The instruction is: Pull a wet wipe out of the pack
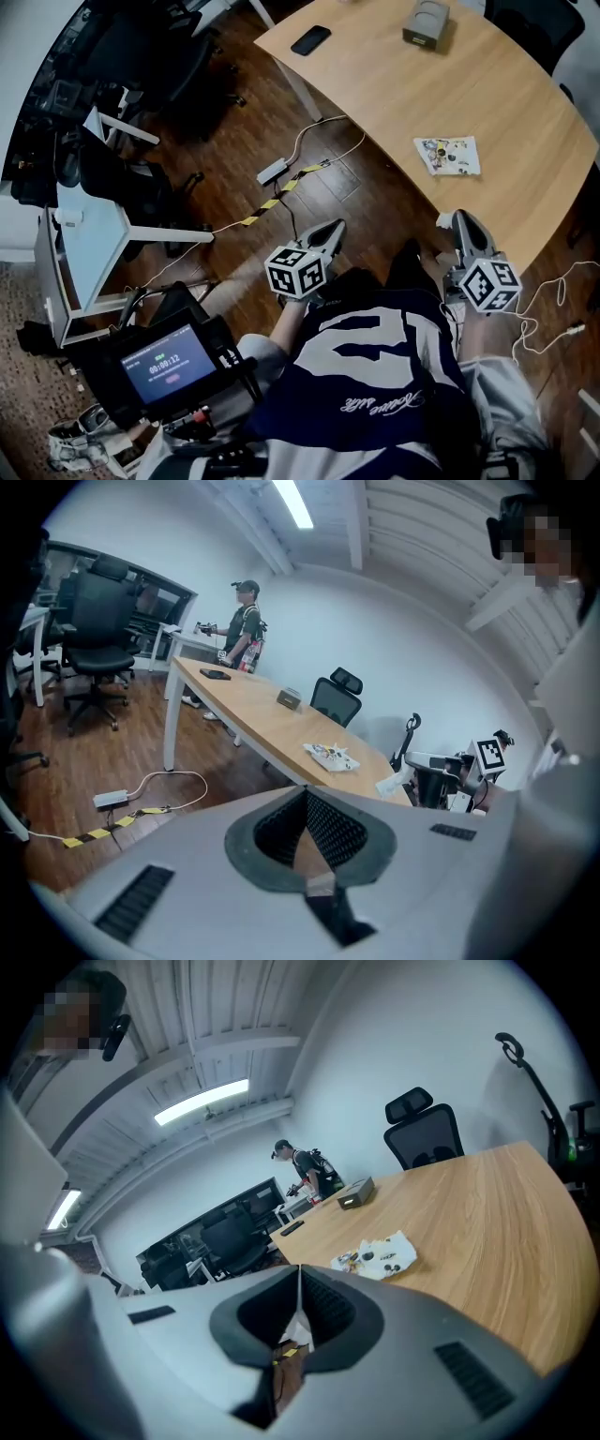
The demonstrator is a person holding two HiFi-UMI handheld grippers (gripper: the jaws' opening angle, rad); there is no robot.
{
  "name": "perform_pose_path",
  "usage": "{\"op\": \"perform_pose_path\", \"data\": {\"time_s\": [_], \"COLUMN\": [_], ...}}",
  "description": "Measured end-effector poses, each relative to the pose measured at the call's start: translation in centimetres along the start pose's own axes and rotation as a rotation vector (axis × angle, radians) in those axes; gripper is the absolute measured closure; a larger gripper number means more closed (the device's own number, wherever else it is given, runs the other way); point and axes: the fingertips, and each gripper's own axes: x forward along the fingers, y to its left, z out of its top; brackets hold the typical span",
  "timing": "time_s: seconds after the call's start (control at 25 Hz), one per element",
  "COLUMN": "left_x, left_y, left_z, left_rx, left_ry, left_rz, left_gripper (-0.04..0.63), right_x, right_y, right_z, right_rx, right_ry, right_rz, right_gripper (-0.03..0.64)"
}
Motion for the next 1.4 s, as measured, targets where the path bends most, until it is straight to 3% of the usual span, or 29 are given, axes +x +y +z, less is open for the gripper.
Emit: {"op": "perform_pose_path", "data": {"time_s": [0.28, 0.64, 0.96, 1.2, 1.4], "left_x": [-2.8, -0.8, 0.4, 1.0, 0.7], "left_y": [1.0, -3.5, -7.5, -11.0, -12.4], "left_z": [-3.9, -4.7, -4.3, -4.7, -5.0], "left_rx": [-0.032, -0.017, -0.01, 0.032, 0.042], "left_ry": [0.037, 0.055, 0.025, 0.072, 0.063], "left_rz": [-0.089, -0.224, -0.235, -0.28, -0.273], "left_gripper": [0.592, 0.592, 0.592, 0.592, 0.592], "right_x": [-3.4, -8.9, -11.8, -12.9, -13.6], "right_y": [5.4, 4.3, 3.5, 2.6, 1.8], "right_z": [-4.5, -3.8, -2.3, -1.6, -1.7], "right_rx": [-0.032, -0.032, -0.053, -0.036, -0.03], "right_ry": [0.023, -0.024, -0.062, -0.057, -0.059], "right_rz": [-0.037, -0.133, -0.103, -0.095, -0.074], "right_gripper": [0.614, 0.614, 0.614, 0.614, 0.614]}}
